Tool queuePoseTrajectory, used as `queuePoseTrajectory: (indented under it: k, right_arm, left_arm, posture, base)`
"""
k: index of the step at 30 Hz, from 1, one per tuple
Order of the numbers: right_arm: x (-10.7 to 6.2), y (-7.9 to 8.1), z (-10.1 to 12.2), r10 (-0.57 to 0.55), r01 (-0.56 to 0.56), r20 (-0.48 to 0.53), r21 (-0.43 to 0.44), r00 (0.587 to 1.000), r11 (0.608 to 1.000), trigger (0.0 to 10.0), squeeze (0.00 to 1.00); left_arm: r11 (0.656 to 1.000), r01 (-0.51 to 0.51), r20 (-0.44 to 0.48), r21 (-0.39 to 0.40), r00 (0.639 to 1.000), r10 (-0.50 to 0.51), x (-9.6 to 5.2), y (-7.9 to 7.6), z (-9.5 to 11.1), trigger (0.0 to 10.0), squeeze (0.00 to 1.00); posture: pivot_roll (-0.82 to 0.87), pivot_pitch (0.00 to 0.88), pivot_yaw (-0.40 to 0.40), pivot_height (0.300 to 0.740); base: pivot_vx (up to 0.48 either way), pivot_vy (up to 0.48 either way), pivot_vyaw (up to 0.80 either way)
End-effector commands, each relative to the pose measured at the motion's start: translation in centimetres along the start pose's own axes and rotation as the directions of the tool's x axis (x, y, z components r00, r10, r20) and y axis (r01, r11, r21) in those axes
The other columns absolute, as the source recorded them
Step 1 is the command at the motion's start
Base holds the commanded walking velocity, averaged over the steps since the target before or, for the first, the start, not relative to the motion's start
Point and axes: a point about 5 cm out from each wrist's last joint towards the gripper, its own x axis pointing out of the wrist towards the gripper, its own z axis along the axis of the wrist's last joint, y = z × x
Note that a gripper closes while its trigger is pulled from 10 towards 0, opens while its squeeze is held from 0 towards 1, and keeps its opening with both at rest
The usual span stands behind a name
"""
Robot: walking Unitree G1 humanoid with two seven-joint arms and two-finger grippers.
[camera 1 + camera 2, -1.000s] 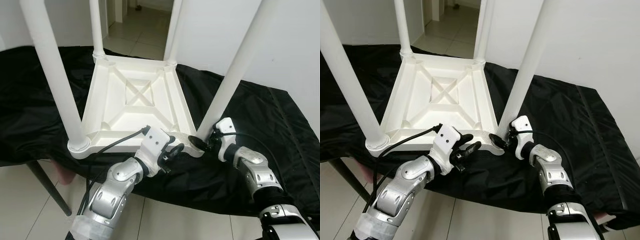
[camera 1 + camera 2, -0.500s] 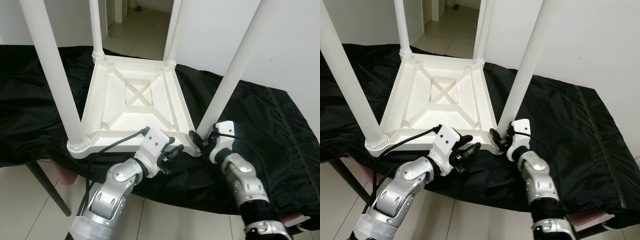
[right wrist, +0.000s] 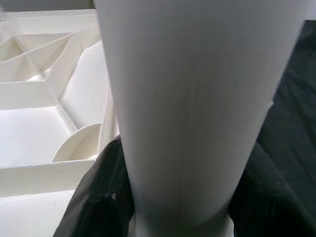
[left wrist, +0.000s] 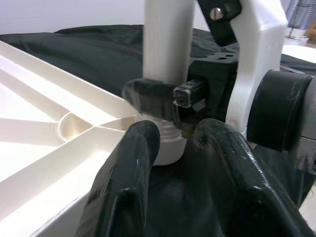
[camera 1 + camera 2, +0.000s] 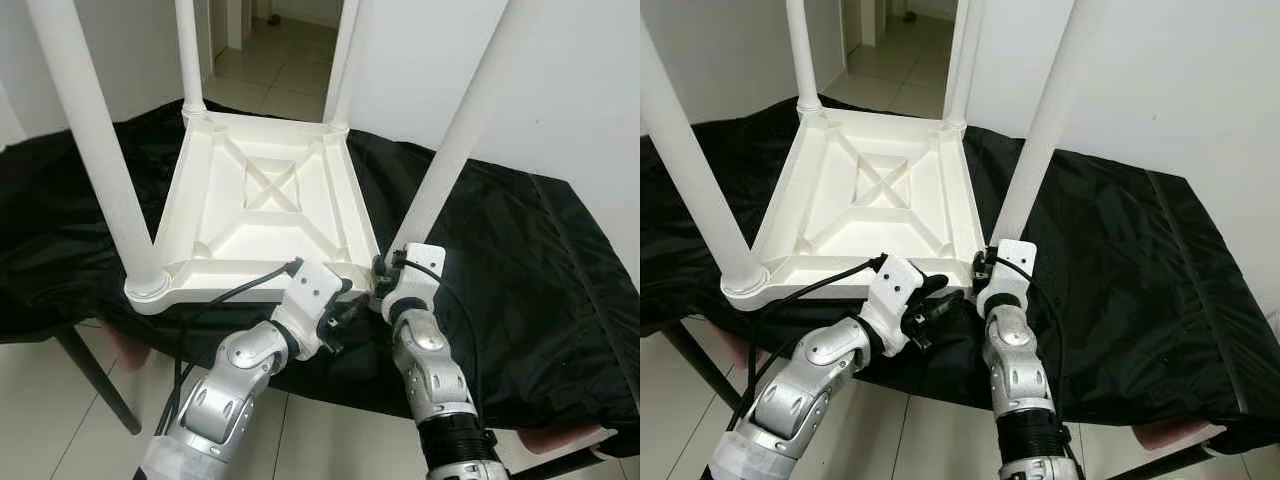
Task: Building children table
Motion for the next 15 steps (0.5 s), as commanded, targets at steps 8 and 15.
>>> queuePoseTrajectory:
  k: [8,15]
  right_arm:
    - [-0.9,-0.9,0.6,0.173,-0.173,0.019,0.013,0.985,0.985,10.0,1.00]
    - [-1.1,-3.2,0.5,0.229,-0.228,0.002,-0.065,0.973,0.971,10.0,0.00]
  left_arm:
    - [1.000,-0.015,0.001,0.003,1.000,0.015,0.2,-0.4,-0.1,10.0,0.00]
    - [1.000,-0.023,-0.001,0.001,1.000,0.023,0.1,-0.3,-0.2,10.0,0.00]
  posture:
    - [0.02,0.000,-0.165,0.740]
    - [0.02,0.000,-0.169,0.740]
  base:
    - [0.000,0.000,0.00]
    - [0.000,0.000,0.00]
